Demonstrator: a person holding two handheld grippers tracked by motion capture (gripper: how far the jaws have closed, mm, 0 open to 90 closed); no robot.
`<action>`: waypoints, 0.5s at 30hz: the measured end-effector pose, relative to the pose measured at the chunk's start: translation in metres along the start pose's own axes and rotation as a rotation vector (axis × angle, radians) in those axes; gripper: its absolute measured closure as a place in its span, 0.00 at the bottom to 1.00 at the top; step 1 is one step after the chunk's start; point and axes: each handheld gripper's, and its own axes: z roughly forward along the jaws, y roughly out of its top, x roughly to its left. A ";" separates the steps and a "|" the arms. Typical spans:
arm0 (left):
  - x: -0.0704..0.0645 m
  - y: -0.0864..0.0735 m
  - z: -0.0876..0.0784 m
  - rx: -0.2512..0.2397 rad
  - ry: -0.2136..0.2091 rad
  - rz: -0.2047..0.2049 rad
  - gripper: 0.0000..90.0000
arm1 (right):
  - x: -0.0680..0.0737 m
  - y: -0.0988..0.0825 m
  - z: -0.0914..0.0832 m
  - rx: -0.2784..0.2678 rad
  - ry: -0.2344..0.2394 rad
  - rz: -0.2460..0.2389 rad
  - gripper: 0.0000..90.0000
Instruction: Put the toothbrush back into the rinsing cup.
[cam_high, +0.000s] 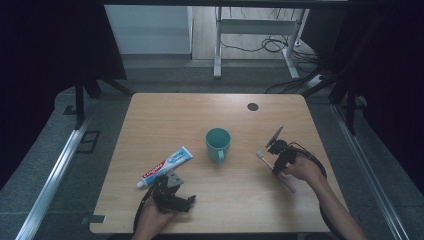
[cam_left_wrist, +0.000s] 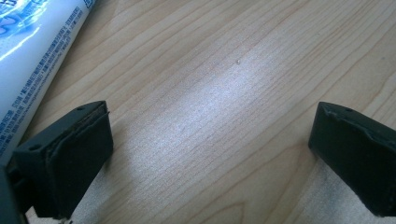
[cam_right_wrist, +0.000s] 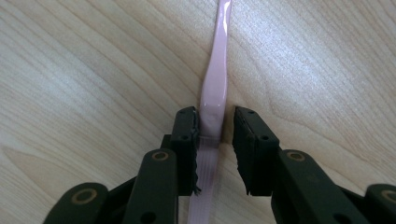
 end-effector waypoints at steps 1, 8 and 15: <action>0.000 0.000 0.000 0.000 0.000 0.000 0.00 | 0.000 0.001 0.001 0.002 0.002 0.001 0.78; 0.000 0.000 0.000 0.000 0.000 0.000 0.00 | -0.001 0.004 0.002 0.014 -0.019 0.005 0.85; 0.000 0.000 0.000 0.000 0.000 0.000 0.00 | 0.000 0.003 0.001 0.009 -0.024 0.000 0.87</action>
